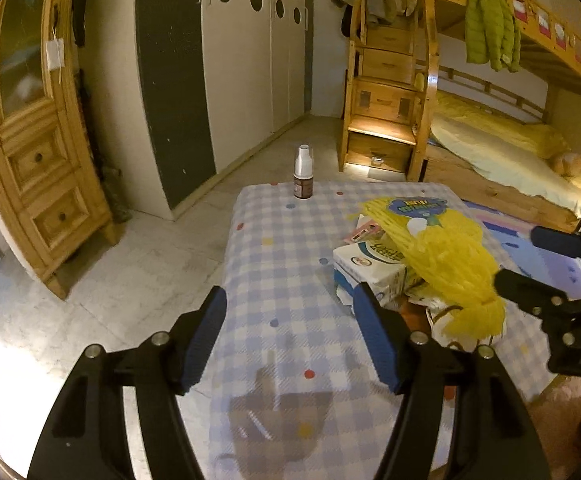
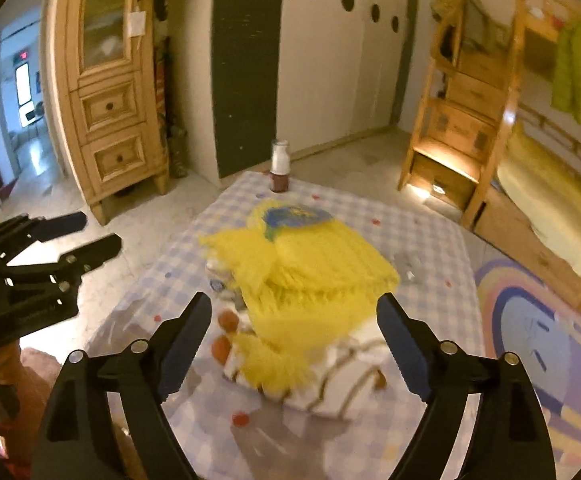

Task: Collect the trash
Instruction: 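Return to the table and grasp the yellow foam fruit net with the right tool, then grasp the white milk carton with the left tool while the right tool holds the net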

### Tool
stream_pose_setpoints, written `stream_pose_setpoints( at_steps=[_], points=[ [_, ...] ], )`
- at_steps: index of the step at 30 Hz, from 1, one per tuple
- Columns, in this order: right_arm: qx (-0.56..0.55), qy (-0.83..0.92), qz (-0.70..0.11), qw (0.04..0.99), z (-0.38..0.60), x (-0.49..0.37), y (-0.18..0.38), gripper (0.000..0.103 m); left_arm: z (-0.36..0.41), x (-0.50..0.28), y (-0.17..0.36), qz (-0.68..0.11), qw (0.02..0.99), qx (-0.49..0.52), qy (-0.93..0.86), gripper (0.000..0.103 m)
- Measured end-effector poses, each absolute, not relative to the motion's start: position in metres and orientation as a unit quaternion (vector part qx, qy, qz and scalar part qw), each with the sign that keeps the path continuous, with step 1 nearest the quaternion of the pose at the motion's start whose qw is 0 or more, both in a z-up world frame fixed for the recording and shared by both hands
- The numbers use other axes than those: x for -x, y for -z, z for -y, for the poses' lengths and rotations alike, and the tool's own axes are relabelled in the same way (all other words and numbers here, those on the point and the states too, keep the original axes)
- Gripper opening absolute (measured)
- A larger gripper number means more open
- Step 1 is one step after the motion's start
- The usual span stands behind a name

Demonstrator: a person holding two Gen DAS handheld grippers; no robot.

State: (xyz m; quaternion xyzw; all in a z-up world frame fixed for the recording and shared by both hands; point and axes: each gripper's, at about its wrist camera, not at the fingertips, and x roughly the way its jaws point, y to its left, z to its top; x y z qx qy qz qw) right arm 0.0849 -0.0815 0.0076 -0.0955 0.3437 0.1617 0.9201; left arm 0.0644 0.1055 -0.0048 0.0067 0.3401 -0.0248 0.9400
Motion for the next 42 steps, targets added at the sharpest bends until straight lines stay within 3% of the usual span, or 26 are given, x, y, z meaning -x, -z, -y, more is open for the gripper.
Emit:
stream_pose_setpoints(
  at_steps=[13, 17, 19, 23, 31, 33, 37, 42],
  points=[
    [0.232, -0.174, -0.388, 0.875, 0.034, -0.131, 0.033, 0.081, -0.126, -0.073, 0.010, -0.353, 0.935, 0.034, 0.002, 0.065],
    [0.277, -0.156, -0.391, 0.864, 0.034, -0.132, 0.046, 0.053, -0.124, -0.069, 0.013, -0.358, 0.933, 0.042, -0.012, 0.065],
    [0.268, -0.156, -0.386, 0.869, 0.041, -0.129, 0.041, 0.050, -0.119, -0.068, 0.013, -0.358, 0.933, 0.033, -0.013, 0.065],
    [0.214, -0.152, -0.372, 0.891, 0.061, -0.128, 0.019, 0.025, -0.110, -0.067, 0.011, -0.358, 0.933, 0.023, -0.004, 0.065],
    [0.091, -0.112, -0.298, 0.943, 0.128, -0.099, -0.043, 0.023, -0.086, -0.051, 0.011, -0.356, 0.934, -0.004, 0.021, 0.068],
    [0.070, -0.110, -0.290, 0.948, 0.144, -0.084, -0.052, 0.023, -0.081, -0.050, 0.013, -0.355, 0.934, -0.008, 0.028, 0.074],
    [0.038, -0.107, -0.299, 0.947, 0.169, -0.059, -0.049, 0.023, -0.069, -0.055, 0.021, -0.355, 0.934, -0.020, 0.035, 0.083],
    [0.029, -0.100, -0.317, 0.943, 0.183, -0.053, -0.032, 0.024, -0.054, -0.080, 0.031, -0.369, 0.928, -0.032, 0.044, 0.080]
  ],
)
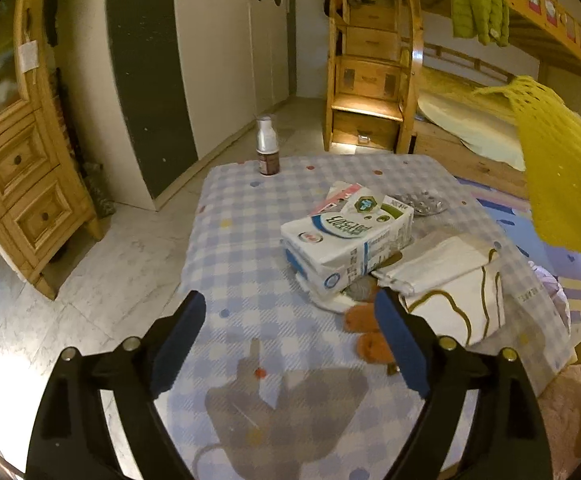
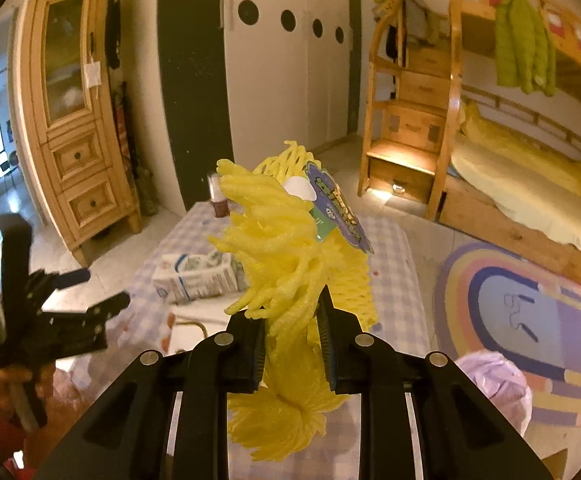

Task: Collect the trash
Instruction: 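Grasp the white milk carton with the left tool while the right tool holds the net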

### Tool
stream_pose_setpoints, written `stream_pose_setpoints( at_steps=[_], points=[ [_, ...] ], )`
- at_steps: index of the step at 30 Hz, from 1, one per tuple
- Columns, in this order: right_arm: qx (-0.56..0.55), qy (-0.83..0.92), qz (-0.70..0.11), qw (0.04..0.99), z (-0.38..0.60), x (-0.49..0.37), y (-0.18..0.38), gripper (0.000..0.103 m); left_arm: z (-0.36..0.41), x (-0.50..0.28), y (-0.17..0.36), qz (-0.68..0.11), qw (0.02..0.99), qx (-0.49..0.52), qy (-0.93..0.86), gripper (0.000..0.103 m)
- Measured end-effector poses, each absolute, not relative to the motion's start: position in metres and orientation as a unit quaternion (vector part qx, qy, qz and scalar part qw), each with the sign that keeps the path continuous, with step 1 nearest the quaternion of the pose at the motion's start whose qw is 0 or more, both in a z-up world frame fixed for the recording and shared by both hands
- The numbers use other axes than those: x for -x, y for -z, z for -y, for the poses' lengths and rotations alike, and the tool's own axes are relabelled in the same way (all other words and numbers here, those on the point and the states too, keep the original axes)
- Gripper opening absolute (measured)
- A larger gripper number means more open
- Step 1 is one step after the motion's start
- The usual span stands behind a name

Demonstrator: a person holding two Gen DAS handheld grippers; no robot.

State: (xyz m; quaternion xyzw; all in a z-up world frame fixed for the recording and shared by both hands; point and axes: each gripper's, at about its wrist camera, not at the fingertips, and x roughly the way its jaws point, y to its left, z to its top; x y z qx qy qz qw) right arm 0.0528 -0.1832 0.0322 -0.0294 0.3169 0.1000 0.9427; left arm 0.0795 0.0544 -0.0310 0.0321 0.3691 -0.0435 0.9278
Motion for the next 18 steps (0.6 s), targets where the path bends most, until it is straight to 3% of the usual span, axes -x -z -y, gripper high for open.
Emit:
stream_pose_setpoints(
  at_steps=[5, 8, 11, 14, 18],
  points=[
    [0.023, -0.099, -0.327, 0.939, 0.191, -0.061, -0.024, 0.024, -0.046, -0.111, 0.039, -0.396, 0.915, -0.026, 0.069, 0.056],
    [0.014, -0.096, -0.334, 0.937, 0.196, -0.066, -0.019, 0.024, -0.039, -0.127, 0.049, -0.418, 0.904, -0.021, 0.083, 0.055],
    [0.011, -0.095, -0.338, 0.936, 0.199, -0.067, -0.016, 0.024, -0.035, -0.134, 0.056, -0.432, 0.896, 0.001, 0.106, 0.045],
    [0.011, -0.093, -0.339, 0.936, 0.199, -0.068, -0.015, 0.024, -0.025, -0.134, 0.053, -0.423, 0.896, 0.003, 0.135, 0.041],
    [0.007, -0.092, -0.342, 0.935, 0.201, -0.071, -0.015, 0.024, -0.006, -0.132, 0.050, -0.413, 0.893, -0.009, 0.180, 0.041]
  ],
)
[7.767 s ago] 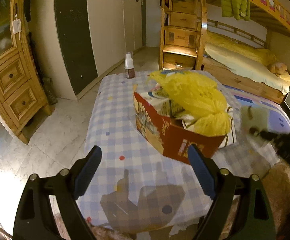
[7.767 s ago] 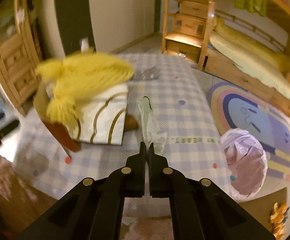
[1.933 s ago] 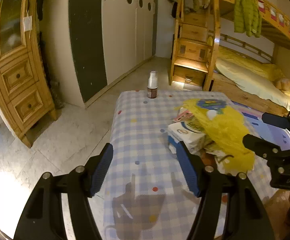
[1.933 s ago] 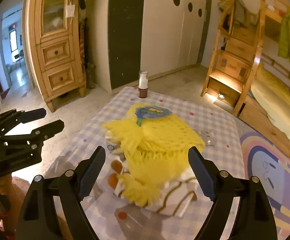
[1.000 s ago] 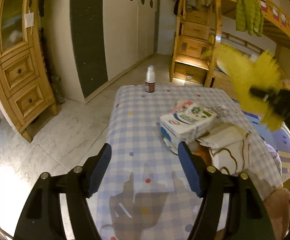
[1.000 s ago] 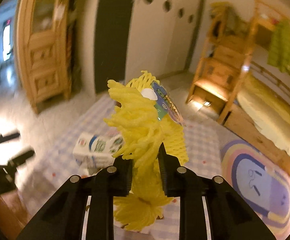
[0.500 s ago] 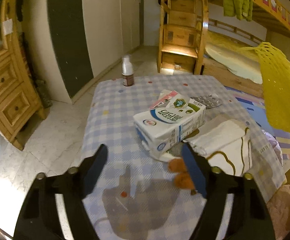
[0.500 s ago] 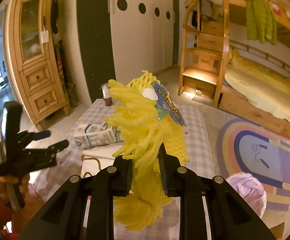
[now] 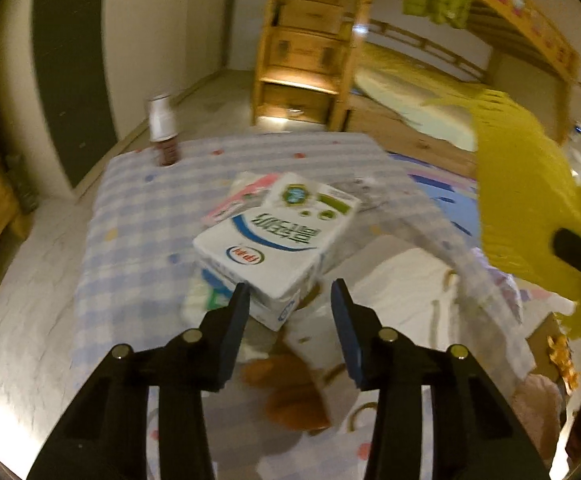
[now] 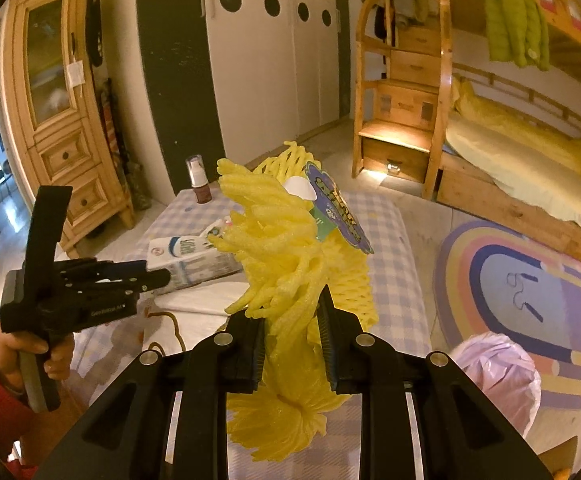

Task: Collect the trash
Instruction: 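Grasp the white milk carton with the left tool while the right tool holds the net, then carry the carton and net over the bin and open both tools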

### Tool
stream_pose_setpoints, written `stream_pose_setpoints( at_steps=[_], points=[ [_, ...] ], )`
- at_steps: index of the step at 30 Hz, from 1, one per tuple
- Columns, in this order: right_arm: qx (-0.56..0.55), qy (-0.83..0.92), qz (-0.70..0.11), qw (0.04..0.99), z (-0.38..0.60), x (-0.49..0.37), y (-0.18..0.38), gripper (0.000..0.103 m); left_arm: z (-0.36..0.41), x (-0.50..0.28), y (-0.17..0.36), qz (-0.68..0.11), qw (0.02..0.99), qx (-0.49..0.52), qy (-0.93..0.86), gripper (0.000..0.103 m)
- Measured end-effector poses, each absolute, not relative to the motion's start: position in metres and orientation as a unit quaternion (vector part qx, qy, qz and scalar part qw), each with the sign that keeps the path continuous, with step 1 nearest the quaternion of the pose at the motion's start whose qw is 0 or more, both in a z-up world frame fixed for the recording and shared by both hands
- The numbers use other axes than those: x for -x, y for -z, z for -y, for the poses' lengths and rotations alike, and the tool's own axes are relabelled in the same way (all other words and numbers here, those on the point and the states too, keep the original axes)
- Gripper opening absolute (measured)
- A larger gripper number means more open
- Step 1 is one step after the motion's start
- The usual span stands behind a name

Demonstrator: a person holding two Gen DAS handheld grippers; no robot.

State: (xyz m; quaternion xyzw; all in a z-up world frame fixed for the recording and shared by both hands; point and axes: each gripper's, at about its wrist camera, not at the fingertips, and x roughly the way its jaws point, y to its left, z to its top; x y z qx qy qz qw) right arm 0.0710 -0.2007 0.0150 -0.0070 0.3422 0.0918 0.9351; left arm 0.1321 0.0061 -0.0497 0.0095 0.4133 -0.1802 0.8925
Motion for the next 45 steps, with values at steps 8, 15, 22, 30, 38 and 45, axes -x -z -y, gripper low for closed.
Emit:
stream_pose_setpoints(
  at_steps=[8, 15, 22, 30, 38, 45],
  points=[
    [0.003, -0.092, -0.346, 0.934, 0.202, -0.073, -0.013, 0.025, -0.015, -0.127, 0.044, -0.373, 0.914, -0.038, 0.155, 0.097],
    [0.002, -0.100, -0.351, 0.931, 0.203, -0.081, -0.006, 0.025, -0.014, -0.155, 0.060, -0.390, 0.905, -0.070, 0.156, 0.096],
    [0.001, -0.098, -0.362, 0.927, 0.200, -0.090, 0.001, 0.025, -0.011, -0.176, 0.066, -0.400, 0.895, -0.059, 0.188, 0.094],
    [0.000, -0.096, -0.362, 0.927, 0.201, -0.086, 0.000, 0.025, -0.012, -0.167, 0.059, -0.383, 0.903, -0.047, 0.187, 0.070],
    [-0.017, -0.081, -0.327, 0.941, 0.217, -0.053, -0.025, 0.023, 0.007, -0.107, -0.007, -0.318, 0.932, -0.032, 0.172, 0.069],
    [-0.040, -0.061, -0.321, 0.944, 0.246, -0.017, -0.029, 0.023, 0.056, -0.048, -0.030, -0.285, 0.939, -0.044, 0.186, 0.069]
  ],
)
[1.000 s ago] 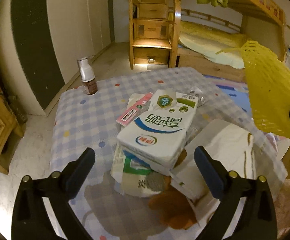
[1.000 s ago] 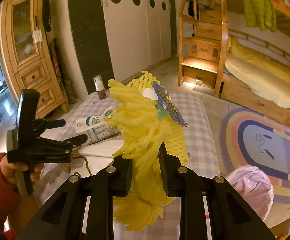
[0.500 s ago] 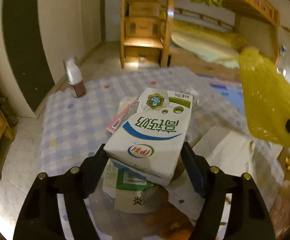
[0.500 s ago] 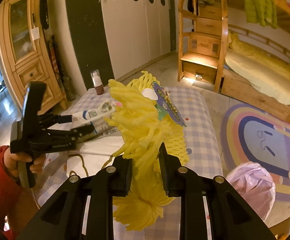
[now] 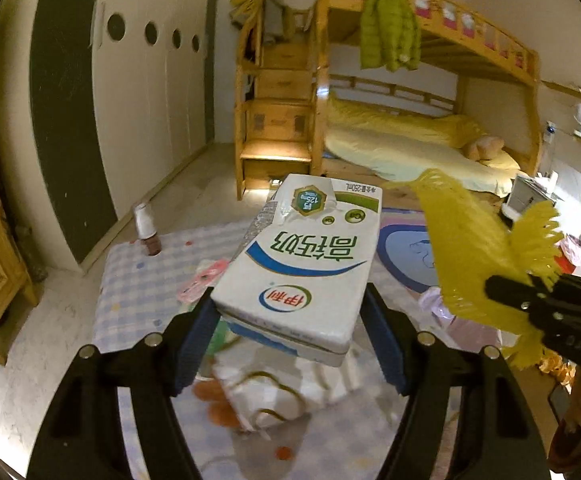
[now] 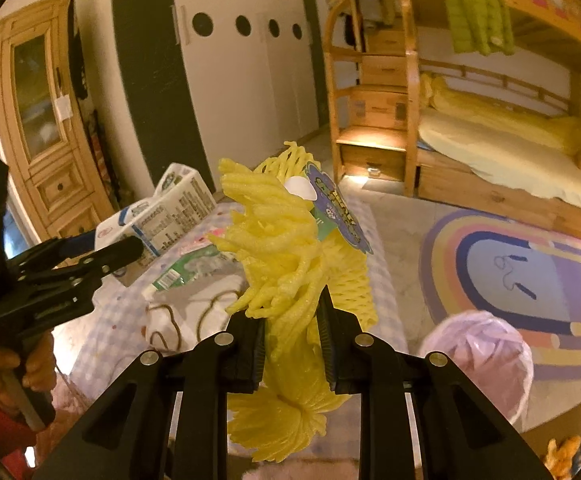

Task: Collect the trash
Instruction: 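Carry the carton and net over the bin and open both tools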

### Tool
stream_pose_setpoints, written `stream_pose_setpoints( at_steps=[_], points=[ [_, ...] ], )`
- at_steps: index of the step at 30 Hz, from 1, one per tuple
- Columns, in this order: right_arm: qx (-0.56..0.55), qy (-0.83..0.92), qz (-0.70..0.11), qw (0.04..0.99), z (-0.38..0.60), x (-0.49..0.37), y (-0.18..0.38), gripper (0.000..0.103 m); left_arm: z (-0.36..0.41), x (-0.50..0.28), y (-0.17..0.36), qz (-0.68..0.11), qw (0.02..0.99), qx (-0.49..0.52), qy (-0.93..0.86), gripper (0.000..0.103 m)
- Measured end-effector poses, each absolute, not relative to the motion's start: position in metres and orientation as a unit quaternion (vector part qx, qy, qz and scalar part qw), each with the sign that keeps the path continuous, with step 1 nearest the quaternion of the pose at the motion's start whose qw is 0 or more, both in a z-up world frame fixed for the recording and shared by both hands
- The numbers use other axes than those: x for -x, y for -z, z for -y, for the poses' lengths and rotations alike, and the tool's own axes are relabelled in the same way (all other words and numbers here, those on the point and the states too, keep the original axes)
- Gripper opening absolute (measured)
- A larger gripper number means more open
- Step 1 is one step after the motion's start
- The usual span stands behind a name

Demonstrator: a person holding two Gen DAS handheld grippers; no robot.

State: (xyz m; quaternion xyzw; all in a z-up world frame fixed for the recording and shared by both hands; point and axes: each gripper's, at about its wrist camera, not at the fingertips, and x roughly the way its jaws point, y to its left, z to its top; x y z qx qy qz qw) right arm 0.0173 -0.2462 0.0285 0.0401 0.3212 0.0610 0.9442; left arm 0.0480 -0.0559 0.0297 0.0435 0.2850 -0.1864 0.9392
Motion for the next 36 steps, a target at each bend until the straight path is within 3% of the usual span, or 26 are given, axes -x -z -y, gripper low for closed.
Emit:
stream_pose_setpoints(
  at_steps=[17, 31, 34, 36],
  points=[
    [-0.132, 0.071, -0.336, 0.930, 0.381, 0.047, 0.007, 0.024, 0.222, -0.038, 0.004, -0.314, 0.893, -0.109, 0.302, 0.070],
    [-0.186, 0.134, -0.382, 0.895, 0.478, 0.016, 0.067, 0.025, 0.337, -0.086, 0.042, -0.342, 0.854, -0.109, 0.376, 0.070],
    [-0.193, 0.136, -0.389, 0.891, 0.487, 0.005, 0.079, 0.028, 0.347, -0.097, 0.047, -0.348, 0.851, -0.099, 0.381, 0.072],
    [-0.197, 0.133, -0.397, 0.887, 0.493, -0.005, 0.088, 0.040, 0.348, -0.101, 0.047, -0.346, 0.852, -0.096, 0.381, 0.077]
  ],
)
